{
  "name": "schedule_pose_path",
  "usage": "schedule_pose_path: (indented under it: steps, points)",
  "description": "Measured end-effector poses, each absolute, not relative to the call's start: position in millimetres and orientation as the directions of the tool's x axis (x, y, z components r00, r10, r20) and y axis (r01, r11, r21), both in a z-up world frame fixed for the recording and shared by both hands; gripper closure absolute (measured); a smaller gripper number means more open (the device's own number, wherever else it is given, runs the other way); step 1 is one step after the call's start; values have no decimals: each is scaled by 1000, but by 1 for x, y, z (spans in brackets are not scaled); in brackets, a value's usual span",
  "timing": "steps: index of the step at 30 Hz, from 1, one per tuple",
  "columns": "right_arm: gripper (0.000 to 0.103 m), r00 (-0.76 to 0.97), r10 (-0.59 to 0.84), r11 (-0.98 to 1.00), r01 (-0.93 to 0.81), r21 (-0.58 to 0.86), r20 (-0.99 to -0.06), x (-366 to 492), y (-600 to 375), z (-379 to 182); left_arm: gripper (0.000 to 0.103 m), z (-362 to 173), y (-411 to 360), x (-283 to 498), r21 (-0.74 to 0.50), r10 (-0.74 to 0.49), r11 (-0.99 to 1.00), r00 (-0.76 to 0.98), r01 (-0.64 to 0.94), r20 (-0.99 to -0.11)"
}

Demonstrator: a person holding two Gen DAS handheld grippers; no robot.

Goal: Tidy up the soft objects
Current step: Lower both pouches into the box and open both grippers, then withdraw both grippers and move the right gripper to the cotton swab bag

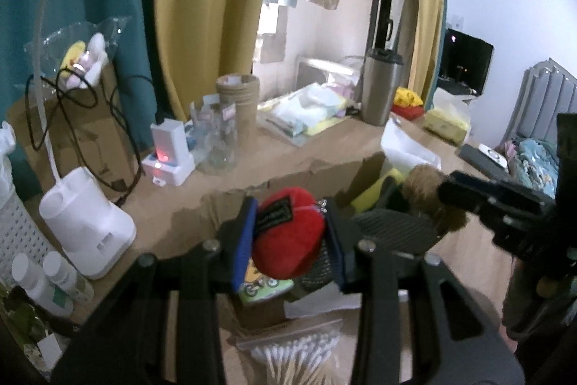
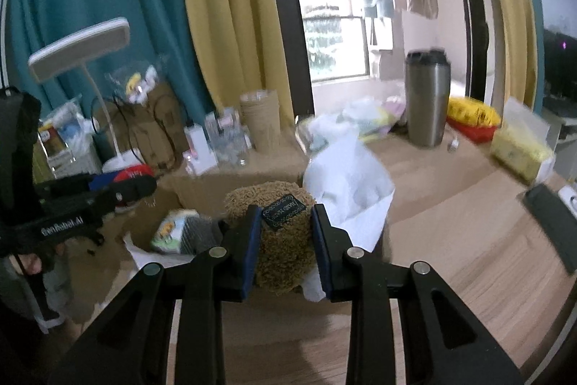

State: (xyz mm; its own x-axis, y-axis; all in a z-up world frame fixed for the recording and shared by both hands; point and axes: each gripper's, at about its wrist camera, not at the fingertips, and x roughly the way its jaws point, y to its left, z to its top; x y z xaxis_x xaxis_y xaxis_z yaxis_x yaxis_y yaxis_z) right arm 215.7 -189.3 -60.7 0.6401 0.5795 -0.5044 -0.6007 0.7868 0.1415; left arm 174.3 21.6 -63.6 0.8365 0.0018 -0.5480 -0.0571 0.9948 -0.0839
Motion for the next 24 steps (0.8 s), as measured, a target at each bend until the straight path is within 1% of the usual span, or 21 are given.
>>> schedule_pose_path:
  steps: [5, 9, 12, 15, 19, 20, 21, 22, 24]
  points:
    - [72, 612, 579, 780, -607, 150, -539, 220, -181, -76, 65, -76, 24, 184, -87, -6, 995, 811, -55, -585]
    - [72, 591, 556, 777, -619, 113, -585, 221, -173, -83, 64, -84, 25, 189, -93, -9, 994, 796, -60, -605]
    - [72, 574, 549, 777, -619, 116, -607, 223, -171, -90, 64, -87, 26, 191, -98, -7, 993, 788, -67, -615]
    - [68, 572, 558, 774, -620, 129, -601, 221, -171, -89, 63, -88, 27, 191, -97, -5, 993, 786, -70, -618]
    - [56, 583, 577, 773, -616, 151, -572, 219, -176, -83, 61, -86, 26, 191, -97, -7, 993, 789, -67, -614]
    - [54, 585, 581, 772, -617, 154, -566, 218, -177, -81, 57, -84, 25, 190, -95, -6, 993, 792, -65, -610]
    - [52, 589, 585, 770, -619, 155, -557, 216, -178, -78, 51, -83, 24, 190, -94, -7, 994, 794, -63, -608]
    - [50, 593, 585, 771, -618, 153, -553, 215, -179, -77, 50, -83, 24, 189, -95, -10, 994, 796, -61, -605]
    - [49, 598, 584, 773, -617, 149, -549, 213, -180, -73, 50, -80, 22, 187, -95, -13, 994, 800, -55, -600]
